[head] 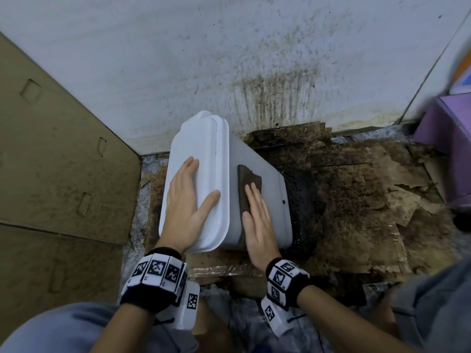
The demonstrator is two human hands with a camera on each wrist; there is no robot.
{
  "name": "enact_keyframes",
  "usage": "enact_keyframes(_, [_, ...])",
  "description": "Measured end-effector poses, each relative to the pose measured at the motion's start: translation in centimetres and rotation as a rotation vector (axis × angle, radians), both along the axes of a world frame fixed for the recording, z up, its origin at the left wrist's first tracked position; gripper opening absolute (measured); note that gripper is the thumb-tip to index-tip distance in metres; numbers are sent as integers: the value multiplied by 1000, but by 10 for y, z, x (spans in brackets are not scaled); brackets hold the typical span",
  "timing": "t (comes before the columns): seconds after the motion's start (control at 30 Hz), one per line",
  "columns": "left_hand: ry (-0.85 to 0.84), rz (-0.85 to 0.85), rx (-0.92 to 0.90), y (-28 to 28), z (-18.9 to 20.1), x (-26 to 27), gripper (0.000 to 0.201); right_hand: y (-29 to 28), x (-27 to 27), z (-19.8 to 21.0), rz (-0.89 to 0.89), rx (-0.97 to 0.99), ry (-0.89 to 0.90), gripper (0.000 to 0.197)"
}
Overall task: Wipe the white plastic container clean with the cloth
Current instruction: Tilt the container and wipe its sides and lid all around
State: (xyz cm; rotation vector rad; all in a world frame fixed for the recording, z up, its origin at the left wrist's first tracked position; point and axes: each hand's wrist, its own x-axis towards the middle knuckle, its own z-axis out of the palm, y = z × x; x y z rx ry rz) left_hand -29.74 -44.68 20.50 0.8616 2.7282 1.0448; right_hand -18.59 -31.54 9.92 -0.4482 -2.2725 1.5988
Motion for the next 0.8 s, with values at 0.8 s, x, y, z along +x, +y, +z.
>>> enact_keyframes(0.8, [20, 5, -22, 2, 2, 0, 84, -18, -5, 38, -48, -285, -48, 53])
